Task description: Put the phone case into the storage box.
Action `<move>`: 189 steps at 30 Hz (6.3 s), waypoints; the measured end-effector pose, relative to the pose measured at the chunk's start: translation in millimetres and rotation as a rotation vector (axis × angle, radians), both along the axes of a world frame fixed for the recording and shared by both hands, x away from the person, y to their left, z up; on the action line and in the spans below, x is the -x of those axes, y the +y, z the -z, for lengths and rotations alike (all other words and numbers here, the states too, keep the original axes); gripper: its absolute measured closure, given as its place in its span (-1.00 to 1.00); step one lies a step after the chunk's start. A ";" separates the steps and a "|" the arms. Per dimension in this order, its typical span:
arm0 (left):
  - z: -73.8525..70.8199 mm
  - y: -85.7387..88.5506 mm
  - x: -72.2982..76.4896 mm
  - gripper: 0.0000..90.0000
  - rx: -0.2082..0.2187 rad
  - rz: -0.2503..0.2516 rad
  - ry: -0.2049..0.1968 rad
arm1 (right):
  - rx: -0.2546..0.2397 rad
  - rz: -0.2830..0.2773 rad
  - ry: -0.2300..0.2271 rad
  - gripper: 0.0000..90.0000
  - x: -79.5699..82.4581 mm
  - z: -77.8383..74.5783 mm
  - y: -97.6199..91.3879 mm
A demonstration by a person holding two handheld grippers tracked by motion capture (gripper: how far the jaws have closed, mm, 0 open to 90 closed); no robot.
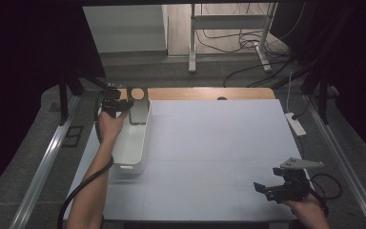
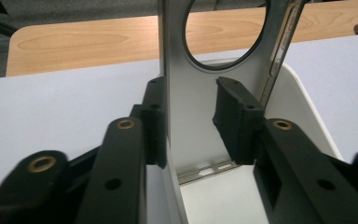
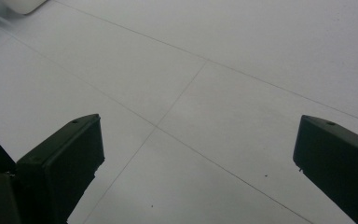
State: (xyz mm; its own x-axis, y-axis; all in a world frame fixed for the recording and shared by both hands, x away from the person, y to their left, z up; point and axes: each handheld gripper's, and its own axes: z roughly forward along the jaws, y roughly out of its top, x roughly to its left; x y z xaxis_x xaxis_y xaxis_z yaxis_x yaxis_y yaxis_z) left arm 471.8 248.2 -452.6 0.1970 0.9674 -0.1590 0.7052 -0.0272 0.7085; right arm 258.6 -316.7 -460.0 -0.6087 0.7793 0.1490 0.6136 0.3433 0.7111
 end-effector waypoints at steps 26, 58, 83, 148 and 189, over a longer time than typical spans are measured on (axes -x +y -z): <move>-1.2 11.1 8.7 -0.13 0.074 0.056 -0.037 | 0.002 -0.002 0.003 -0.95 -0.5 0.6 0.6; -7.8 12.2 27.2 -0.70 0.107 0.150 -0.074 | -0.001 -0.009 0.001 -0.97 -0.4 0.5 0.7; -11.8 6.3 44.5 -0.90 0.089 0.258 -0.067 | -0.001 -0.004 0.014 -1.00 -1.2 0.8 0.3; -14.8 -7.5 93.0 -1.00 0.092 0.371 -0.134 | 0.006 -0.008 0.008 -1.00 -0.5 0.7 1.4; -11.8 -11.9 129.1 -1.00 0.082 0.414 -0.110 | 0.010 -0.012 0.010 -1.00 -0.4 0.7 2.3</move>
